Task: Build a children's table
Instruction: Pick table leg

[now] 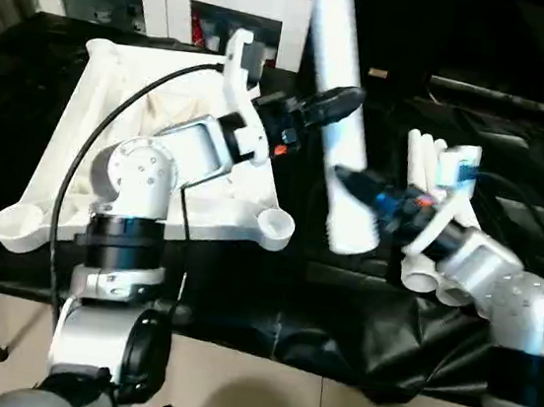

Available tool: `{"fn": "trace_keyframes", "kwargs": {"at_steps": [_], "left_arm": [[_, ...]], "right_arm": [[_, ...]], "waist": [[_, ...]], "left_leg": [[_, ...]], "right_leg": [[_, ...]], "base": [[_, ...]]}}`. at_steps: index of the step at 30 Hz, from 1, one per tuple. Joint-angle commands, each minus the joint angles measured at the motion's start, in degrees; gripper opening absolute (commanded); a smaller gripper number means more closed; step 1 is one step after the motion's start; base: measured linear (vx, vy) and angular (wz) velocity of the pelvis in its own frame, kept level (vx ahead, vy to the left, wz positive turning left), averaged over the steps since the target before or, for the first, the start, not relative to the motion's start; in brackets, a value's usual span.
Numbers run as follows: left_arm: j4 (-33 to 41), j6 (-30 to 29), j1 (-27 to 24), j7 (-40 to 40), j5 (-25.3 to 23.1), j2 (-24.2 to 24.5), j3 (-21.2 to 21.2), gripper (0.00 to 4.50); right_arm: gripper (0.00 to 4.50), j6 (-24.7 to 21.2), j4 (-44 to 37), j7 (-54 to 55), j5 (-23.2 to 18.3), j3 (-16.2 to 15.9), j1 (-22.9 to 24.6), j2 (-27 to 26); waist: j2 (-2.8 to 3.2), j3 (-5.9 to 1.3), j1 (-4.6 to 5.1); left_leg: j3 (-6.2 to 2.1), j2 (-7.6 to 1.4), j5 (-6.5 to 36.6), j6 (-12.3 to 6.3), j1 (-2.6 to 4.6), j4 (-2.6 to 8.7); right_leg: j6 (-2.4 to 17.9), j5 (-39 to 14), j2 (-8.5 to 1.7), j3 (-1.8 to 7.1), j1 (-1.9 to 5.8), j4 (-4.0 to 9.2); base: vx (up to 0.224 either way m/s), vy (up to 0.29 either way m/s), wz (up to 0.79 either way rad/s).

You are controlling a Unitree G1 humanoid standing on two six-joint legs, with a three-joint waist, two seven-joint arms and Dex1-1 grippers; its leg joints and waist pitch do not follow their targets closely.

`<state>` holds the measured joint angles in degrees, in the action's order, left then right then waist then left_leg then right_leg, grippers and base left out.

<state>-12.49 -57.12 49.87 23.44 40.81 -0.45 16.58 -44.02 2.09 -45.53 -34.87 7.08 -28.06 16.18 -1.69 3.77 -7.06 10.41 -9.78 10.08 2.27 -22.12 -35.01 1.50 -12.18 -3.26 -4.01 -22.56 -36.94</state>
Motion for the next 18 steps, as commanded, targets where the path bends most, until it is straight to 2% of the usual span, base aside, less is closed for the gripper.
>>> {"fn": "trace_keyframes", "kwargs": {"at_steps": [1, 3, 5, 7, 9, 14, 16, 18], "left_arm": [[-1.21, 1.36, 1.13, -3.60, -1.03, -1.20, -0.24, 4.22], [-2.59, 3.69, 1.49, -7.39, -2.96, -2.35, 0.75, 4.13], [-2.79, 3.92, 1.63, -7.76, -3.18, -2.47, 0.95, 4.03], [-3.08, 4.20, 1.93, -10.45, -3.26, -3.29, 2.28, 3.77], [-3.70, 5.17, 2.17, -13.60, -3.98, -3.88, 2.85, 3.73], [-5.50, 8.90, 3.05, -17.67, -5.99, -4.28, 3.15, 3.31], [-5.82, 9.59, 3.21, -17.90, -6.17, -4.49, 3.35, 3.24], [-6.24, 9.85, 3.34, -18.62, -6.49, -4.69, 3.52, 2.99]], "right_arm": [[1.88, 3.69, -0.85, 3.30, 5.39, -3.29, -0.71, -0.16], [1.88, 6.33, 0.60, 8.45, 10.59, -6.20, -2.06, -1.33], [1.88, 6.58, 0.67, 9.08, 11.17, -6.59, -2.23, -1.40], [1.88, 8.76, 1.11, 14.62, 14.75, -7.93, -3.42, -3.28], [1.88, 11.11, 0.89, 16.64, 19.23, -11.59, -3.43, -3.02], [1.88, 12.93, 1.63, 22.09, 24.54, -14.55, -3.43, -4.86], [1.88, 12.94, 1.91, 23.05, 24.99, -14.83, -3.48, -5.51], [1.88, 13.20, 2.49, 24.51, 25.69, -15.04, -3.71, -6.28]], "waist": [[0.58, -4.49, -0.13], [0.49, -4.37, 0.27], [0.67, -4.48, 0.47], [0.84, -4.49, 0.53], [0.97, -4.52, 0.56], [1.01, -4.58, 0.58], [1.05, -4.59, 0.56], [1.12, -4.55, 0.58]], "left_leg": [[-1.63, -3.15, 6.17, -0.25, 1.01, 3.43], [-1.77, -3.10, 6.33, 0.15, 0.84, 3.60], [-1.74, -3.05, 6.54, -0.05, 0.88, 3.51], [-1.80, -3.18, 5.93, -0.31, 0.90, 3.57], [-1.88, -3.27, 5.68, 0.07, 0.94, 3.57], [-1.85, -3.26, 5.52, -0.63, 1.02, 3.66], [-1.86, -3.30, 5.23, -0.83, 0.99, 3.66], [-1.87, -3.39, 5.64, -0.82, 1.03, 3.74]], "right_leg": [[10.78, -5.49, -5.51, 3.22, 3.58, 5.26], [10.04, -6.31, -5.29, 3.13, 3.58, 5.42], [9.73, -6.56, -5.36, 3.23, 3.60, 5.47], [10.44, -4.93, -5.24, 3.20, 3.38, 5.16], [10.66, -3.72, -5.25, 3.16, 3.30, 5.03], [11.02, -0.67, -5.22, 3.28, 3.38, 4.82], [11.11, 0.07, -5.28, 3.32, 3.43, 4.73], [11.56, 0.58, -5.36, 3.32, 3.45, 4.68]], "base": [[0.000, 0.000, 0.00], [0.000, 0.000, 0.00], [0.000, 0.000, 0.00], [0.000, 0.000, 0.00], [0.000, 0.000, 0.00], [0.000, 0.000, 0.00], [0.000, 0.000, 0.00], [0.000, 0.000, 0.00]]}}
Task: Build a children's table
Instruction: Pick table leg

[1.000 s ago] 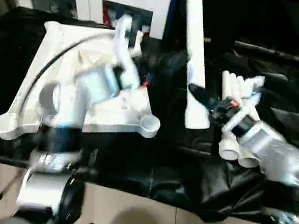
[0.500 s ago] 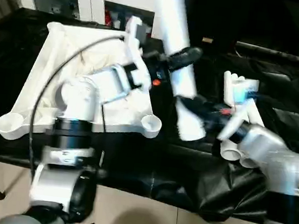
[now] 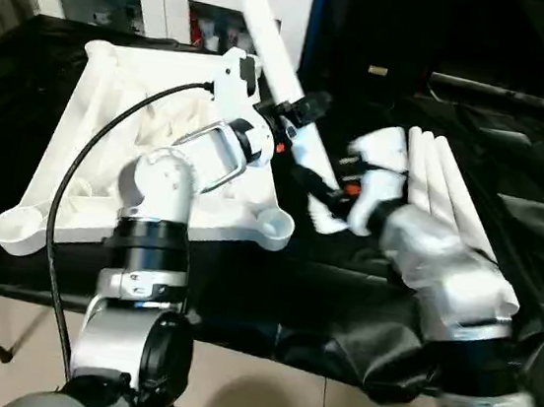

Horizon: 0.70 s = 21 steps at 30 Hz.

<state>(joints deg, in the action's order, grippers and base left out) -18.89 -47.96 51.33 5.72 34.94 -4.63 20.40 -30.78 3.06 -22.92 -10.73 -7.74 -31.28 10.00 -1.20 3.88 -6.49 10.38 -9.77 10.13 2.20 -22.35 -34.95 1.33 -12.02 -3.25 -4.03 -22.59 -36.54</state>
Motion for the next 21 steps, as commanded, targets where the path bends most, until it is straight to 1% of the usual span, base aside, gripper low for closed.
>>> {"fn": "trace_keyframes", "kwargs": {"at_steps": [1, 4, 6, 8, 9, 10, 11, 12, 18, 19, 20, 21], "left_arm": [[0.16, 0.69, 1.88, -0.91, -0.62, -0.51, -0.31, 2.91], [0.03, 0.91, 1.81, -1.94, -0.62, -0.66, -0.41, 2.80], [-0.26, 1.47, 1.86, -2.39, -0.23, -0.94, -0.38, 2.52], [-0.54, 1.72, 1.90, -2.36, 0.24, -1.14, -0.04, 2.46], [-0.60, 1.77, 1.90, -2.34, 0.35, -1.18, 0.03, 2.24], [-0.56, 1.77, 1.85, -2.09, 0.39, -1.16, -0.05, 2.14], [-0.52, 1.68, 1.80, -1.83, 0.73, -1.31, 0.05, 2.14], [-0.49, 1.66, 1.78, -1.78, 0.83, -1.40, 0.13, 2.01], [0.30, 1.40, 1.20, -0.70, 1.45, -1.59, -0.50, 1.90], [0.24, 1.62, 1.05, -0.10, 1.43, -1.46, -0.85, 1.89], [0.23, 1.63, 1.04, -0.05, 1.42, -1.45, -0.87, 1.89], [0.20, 1.68, 1.01, 0.14, 1.40, -1.42, -0.95, 1.88]], "right_arm": [[1.88, -0.04, 1.53, 1.90, 1.55, -0.22, -0.49, -0.10], [1.88, 0.83, 2.17, 2.83, 2.26, -0.20, -0.69, -0.44], [1.88, 1.38, 2.66, 3.29, 3.25, -0.37, -0.93, -0.60], [1.88, 1.52, 2.73, 3.18, 3.57, -0.64, -1.00, -0.53], [1.88, 1.54, 2.73, 3.15, 3.63, -0.71, -1.00, -0.51], [1.88, 1.56, 2.72, 3.06, 3.56, -0.76, -0.99, -0.53], [1.88, 1.68, 2.80, 2.99, 3.51, -0.94, -1.03, -0.49], [1.88, 1.76, 2.87, 2.94, 3.52, -1.01, -1.07, -0.47], [1.88, 2.55, 2.86, 1.80, 3.61, -1.21, -1.04, -0.55], [1.88, 2.80, 2.51, 1.39, 3.53, -1.22, -1.00, -0.58], [1.88, 2.80, 2.48, 1.35, 3.50, -1.21, -1.00, -0.59], [2.44, 2.81, 2.37, 1.24, 3.36, -1.12, -0.96, -0.65]], "waist": [[0.62, -4.64, 0.08], [0.55, -4.58, 0.09], [0.40, -4.58, 0.10], [0.40, -4.55, 0.11], [0.40, -4.56, 0.09], [0.36, -4.56, 0.09], [0.40, -4.58, 0.08], [0.42, -4.55, 0.08], [0.45, -4.56, 0.12], [0.49, -4.54, 0.12], [0.68, -4.55, 0.11], [0.60, -4.53, 0.14]], "left_leg": [[-1.83, -3.43, 5.89, -0.68, 1.23, 3.70], [-1.79, -3.46, 6.28, -0.60, 1.33, 3.74], [-1.74, -3.40, 6.21, -0.52, 1.28, 3.71], [-1.71, -3.33, 6.16, -0.61, 1.26, 3.68], [-1.71, -3.32, 6.12, -0.74, 1.27, 3.67], [-1.72, -3.34, 6.10, -0.76, 1.27, 3.68], [-1.73, -3.38, 6.06, -0.83, 1.30, 3.68], [-1.73, -3.41, 6.09, -0.86, 1.29, 3.69], [-1.72, -3.41, 6.22, -0.97, 1.33, 3.68], [-1.73, -3.40, 6.29, -0.95, 1.30, 3.70], [-1.75, -3.38, 6.30, -0.93, 1.28, 3.67], [-1.75, -3.41, 6.55, -0.88, 1.28, 3.71]], "right_leg": [[11.80, 0.44, -5.40, 3.37, 3.48, 4.27], [11.71, -0.07, -5.43, 3.40, 3.45, 4.33], [11.70, -0.07, -5.46, 3.44, 3.50, 4.33], [11.54, -0.11, -5.37, 3.46, 3.49, 4.34], [11.37, -0.22, -5.44, 3.47, 3.53, 4.36], [11.33, -0.21, -5.45, 3.48, 3.52, 4.37], [11.36, -0.09, -5.45, 3.47, 3.49, 4.32], [11.42, -0.06, -5.48, 3.46, 3.46, 4.34], [11.57, 0.06, -5.42, 3.47, 3.44, 4.31], [11.56, 0.03, -5.45, 3.48, 3.45, 4.35], [11.56, 0.05, -5.45, 3.47, 3.45, 4.32], [11.54, -0.05, -5.43, 3.47, 3.45, 4.39]], "base": [[0.000, 0.000, 0.00], [0.000, 0.000, 0.00], [0.000, 0.000, 0.00], [0.000, 0.000, 0.00], [0.000, 0.000, 0.00], [0.000, 0.000, 0.00], [0.000, 0.000, 0.00], [0.000, 0.000, 0.00], [0.000, 0.000, 0.00], [0.000, 0.000, 0.00], [0.000, 0.000, 0.00], [0.000, 0.000, 0.00]]}}
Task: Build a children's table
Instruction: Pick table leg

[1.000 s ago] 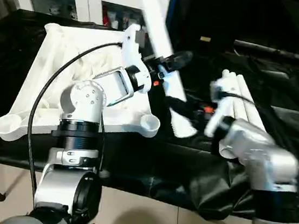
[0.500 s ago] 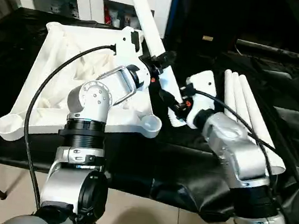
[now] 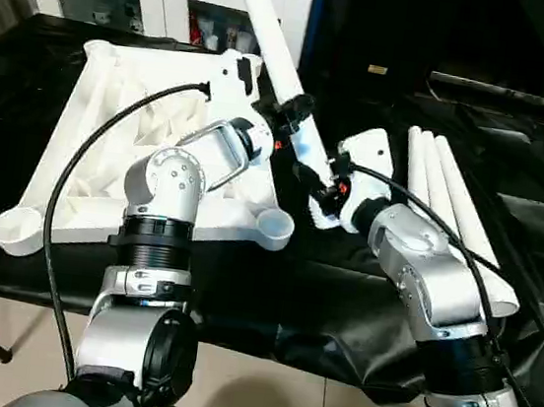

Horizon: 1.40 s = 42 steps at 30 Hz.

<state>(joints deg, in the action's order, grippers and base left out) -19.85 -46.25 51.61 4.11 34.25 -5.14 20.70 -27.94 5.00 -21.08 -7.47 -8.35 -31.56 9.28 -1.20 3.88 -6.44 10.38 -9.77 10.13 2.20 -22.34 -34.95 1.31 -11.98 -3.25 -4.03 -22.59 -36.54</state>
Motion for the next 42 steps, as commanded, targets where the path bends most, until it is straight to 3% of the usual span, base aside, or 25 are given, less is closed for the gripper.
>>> {"fn": "trace_keyframes", "kwargs": {"at_steps": [1, 5, 10, 16, 21, 26, 32, 41, 42], "left_arm": [[1.00, 0.20, 0.67, 2.16, 1.99, -0.74, -1.35, 1.88], [0.54, 0.82, 0.50, 4.57, 0.89, 0.72, -2.72, 1.88], [0.46, 0.72, 0.49, 16.84, -2.68, 7.62, -10.61, 1.88], [2.71, -0.90, 1.47, 30.58, -1.35, 13.95, -16.08, 1.87], [3.65, -1.34, 2.44, 42.07, 1.62, 17.65, -17.84, 1.87], [4.39, -2.06, 2.95, 44.53, 4.92, 17.06, -15.83, 1.87], [5.19, -1.54, 2.28, 47.32, 6.29, 16.75, -15.90, 1.87], [2.91, -0.94, 2.86, 45.82, 5.57, 16.37, -15.25, 1.87], [2.49, -0.64, 2.88, 45.94, 5.19, 16.22, -15.17, 1.87]], "right_arm": [[2.58, -0.28, 0.06, -1.87, -1.32, -0.03, -0.54, -0.13], [2.79, -1.49, -0.86, -4.78, -4.66, 1.69, -0.44, 0.11], [3.15, -6.43, -1.36, -12.87, -10.89, 5.68, -1.72, 4.57], [3.29, -13.29, -2.51, -22.94, -17.96, 7.42, -2.68, 10.50], [3.29, -17.70, -1.99, -29.62, -22.61, 8.31, -3.24, 13.95], [3.29, -19.95, -2.42, -32.73, -24.14, 6.94, -2.82, 15.72], [2.58, -21.07, -2.39, -34.32, -25.41, 6.35, -3.00, 15.54], [2.05, -18.30, -0.55, -31.69, -23.60, 6.81, -3.54, 14.27], [2.04, -17.09, -0.44, -30.29, -22.72, 6.76, -3.51, 13.67]], "waist": [[0.59, -4.56, 0.08], [0.58, -4.58, 0.02], [0.55, -4.65, -0.19], [0.51, -4.56, -0.25], [0.53, -4.58, -0.31], [0.29, -4.52, -0.31], [0.13, -4.55, -0.40], [0.19, -4.57, -0.37], [0.42, -4.61, -0.42]], "left_leg": [[-1.74, -3.40, 6.57, -0.93, 1.30, 3.70], [-1.76, -3.45, 6.43, -1.39, 1.30, 3.69], [-1.80, -3.53, 5.74, -1.72, 1.34, 3.73], [-1.66, -3.46, 5.88, -1.69, 1.41, 3.68], [-1.53, -3.49, 5.26, -1.81, 1.31, 3.58], [-1.44, -3.51, 5.64, -1.35, 1.25, 3.49], [-1.49, -3.57, 5.19, -1.37, 1.26, 3.52], [-1.43, -3.48, 5.11, -1.06, 1.22, 3.47], [-1.50, -3.49, 4.99, -0.91, 1.25, 3.50]], "right_leg": [[11.62, 0.13, -5.42, 3.47, 3.47, 4.35], [11.86, 0.40, -5.48, 3.47, 3.49, 4.31], [11.75, 0.66, -5.51, 3.46, 3.61, 4.11], [12.65, -0.55, -5.55, 3.46, 3.66, 4.17], [13.96, -0.07, -5.71, 3.40, 3.63, 4.05], [14.48, -1.50, -5.75, 3.34, 3.67, 4.12], [13.70, -3.14, -5.76, 3.32, 3.59, 4.22], [13.43, -3.09, -5.71, 3.32, 3.49, 4.24], [13.30, -3.14, -5.69, 3.31, 3.47, 4.25]], "base": [[0.000, 0.000, 0.00], [0.000, 0.000, 0.00], [0.000, 0.000, 0.00], [0.000, 0.000, 0.00], [0.000, 0.000, 0.00], [0.000, 0.000, 0.00], [0.000, 0.000, 0.00], [0.000, 0.000, 0.00], [0.000, 0.000, 0.00]]}}
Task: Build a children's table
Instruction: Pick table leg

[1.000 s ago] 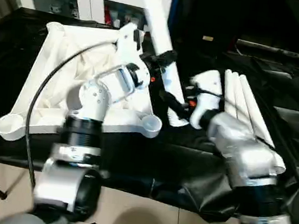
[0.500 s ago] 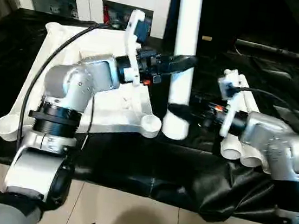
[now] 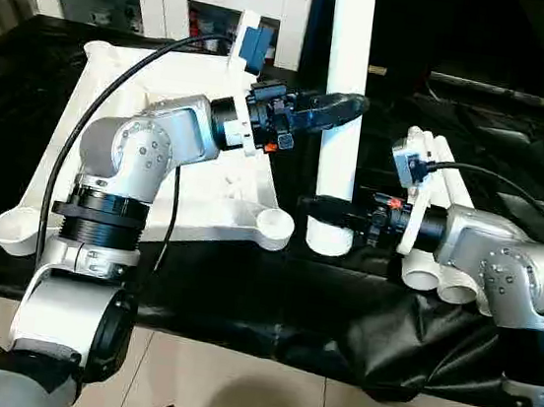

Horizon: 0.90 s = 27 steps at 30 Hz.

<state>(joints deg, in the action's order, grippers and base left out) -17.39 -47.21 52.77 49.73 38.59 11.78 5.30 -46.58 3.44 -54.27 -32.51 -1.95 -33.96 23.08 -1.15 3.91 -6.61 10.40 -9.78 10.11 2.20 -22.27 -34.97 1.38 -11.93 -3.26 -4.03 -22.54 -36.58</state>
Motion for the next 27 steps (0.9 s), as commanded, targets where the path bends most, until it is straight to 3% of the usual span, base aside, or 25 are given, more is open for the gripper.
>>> {"fn": "trace_keyframes", "kwargs": {"at_steps": [1, 2, 3, 5, 6, 7, 9, 15, 16, 20, 22, 23, 27], "left_arm": [[0.03, 0.32, 1.72, 0.32, 0.85, -0.70, 0.23, 1.87], [-0.08, 0.53, 1.65, 0.08, 0.58, -0.85, 0.28, 1.87], [-0.21, 0.69, 1.55, -0.49, 0.19, -1.04, 0.23, 2.43], [-2.50, 2.07, 2.30, -6.67, -1.97, -2.65, 1.23, 2.57], [-2.80, 2.34, 2.38, -7.55, -2.35, -2.89, 1.30, 2.60], [-3.62, 4.70, 2.32, -11.97, -5.37, -4.01, 0.62, 2.70], [-3.47, 6.62, 1.94, -15.41, -7.61, -5.21, -0.05, 3.04], [-5.55, 5.78, 2.66, -28.90, -8.46, -10.35, 3.72, 3.05], [-5.55, 5.78, 2.66, -28.91, -8.46, -10.35, 3.73, 2.80], [-6.91, 7.91, 3.10, -32.54, -9.81, -10.77, 4.99, 2.52], [-6.77, 8.35, 2.75, -33.68, -10.59, -10.78, 5.05, 2.52], [-6.60, 8.39, 2.65, -34.35, -10.77, -10.88, 5.08, 2.27], [-6.11, 8.58, 2.38, -35.84, -10.90, -10.99, 5.26, 2.05]], "right_arm": [[2.04, 1.56, 1.12, 2.90, 2.31, 0.36, -1.11, -0.13], [2.03, 2.40, 1.20, 3.96, 3.15, 0.13, -1.03, -0.48], [2.01, 3.74, 1.48, 5.83, 4.82, -0.45, -0.93, -0.97], [2.00, 6.55, 2.75, 10.92, 8.04, -0.92, -0.89, -2.93], [1.99, 6.92, 2.88, 11.60, 8.43, -0.98, -0.87, -3.25], [1.99, 8.41, 2.86, 14.78, 9.82, -1.17, -0.58, -5.18], [1.98, 8.80, 2.32, 16.78, 10.52, -1.58, -0.34, -6.63], [1.98, 10.66, 2.91, 22.13, 12.89, -1.99, -0.39, -9.94], [1.98, 10.67, 2.91, 22.14, 12.90, -1.99, -0.39, -9.94], [1.98, 11.79, 3.91, 24.19, 14.37, -1.62, -0.79, -10.85], [1.98, 12.09, 4.06, 24.74, 14.78, -1.68, -0.86, -11.12], [1.97, 12.22, 4.08, 24.95, 14.89, -1.75, -0.86, -11.18], [1.97, 12.79, 4.38, 25.78, 15.55, -1.96, -0.95, -11.38]], "waist": [[0.37, -4.64, -0.25], [0.30, -4.64, -0.18], [0.38, -4.68, -0.15], [0.59, -4.73, -0.11], [0.41, -4.66, 0.13], [0.57, -4.65, -0.06], [0.44, -4.72, -0.05], [0.43, -4.79, 0.11], [0.43, -4.79, 0.11], [0.33, -4.63, 0.18], [0.48, -4.68, 0.18], [0.45, -4.68, 0.19], [0.44, -4.71, 0.16]], "left_leg": [[-1.52, -3.48, 5.01, -0.92, 1.18, 3.52], [-1.52, -3.49, 5.12, -0.75, 1.18, 3.55], [-1.57, -3.55, 5.14, -0.61, 1.19, 3.57], [-1.59, -3.64, 4.90, -0.19, 1.19, 3.55], [-1.56, -3.53, 5.09, 0.46, 1.27, 3.59], [-1.51, -3.55, 5.79, 0.53, 1.48, 3.55], [-1.67, -3.55, 5.80, 0.56, 1.23, 3.69], [-1.62, -3.47, 4.79, -0.70, 1.13, 3.52], [-1.62, -3.47, 4.79, -0.70, 1.13, 3.52], [-1.71, -3.41, 6.48, -0.08, 1.19, 3.72], [-1.74, -3.51, 6.07, -0.07, 1.25, 3.72], [-1.73, -3.52, 5.97, -0.11, 1.26, 3.72], [-1.69, -3.48, 5.24, -0.72, 1.21, 3.64]], "right_leg": [[13.23, -3.19, -5.69, 3.30, 3.43, 4.29], [13.25, -2.97, -5.65, 3.29, 3.41, 4.26], [13.35, -2.58, -5.67, 3.28, 3.45, 4.19], [13.46, -1.60, -5.69, 3.30, 3.33, 3.99], [13.50, -1.81, -5.61, 3.25, 3.21, 4.14], [13.63, -2.66, -5.77, 3.36, 3.19, 4.37], [12.93, -2.77, -5.74, 3.35, 3.62, 4.31], [13.38, 1.34, -5.58, 3.39, 3.61, 4.06], [13.38, 1.34, -5.58, 3.39, 3.61, 4.06], [11.88, -2.72, -5.56, 3.40, 3.67, 4.56], [11.90, -1.80, -5.56, 3.40, 3.54, 4.41], [11.94, -1.39, -5.54, 3.41, 3.51, 4.36], [12.71, 0.56, -5.62, 3.38, 3.53, 4.19]], "base": [[0.000, 0.000, 0.00], [0.000, 0.000, 0.00], [0.000, 0.000, 0.00], [0.000, 0.000, 0.00], [0.000, 0.000, 0.00], [0.000, 0.000, 0.00], [0.000, 0.000, 0.00], [0.000, 0.000, 0.00], [0.000, 0.000, 0.00], [0.000, 0.000, 0.00], [0.000, 0.000, 0.00], [0.000, 0.000, 0.00], [0.000, 0.000, 0.00]]}}
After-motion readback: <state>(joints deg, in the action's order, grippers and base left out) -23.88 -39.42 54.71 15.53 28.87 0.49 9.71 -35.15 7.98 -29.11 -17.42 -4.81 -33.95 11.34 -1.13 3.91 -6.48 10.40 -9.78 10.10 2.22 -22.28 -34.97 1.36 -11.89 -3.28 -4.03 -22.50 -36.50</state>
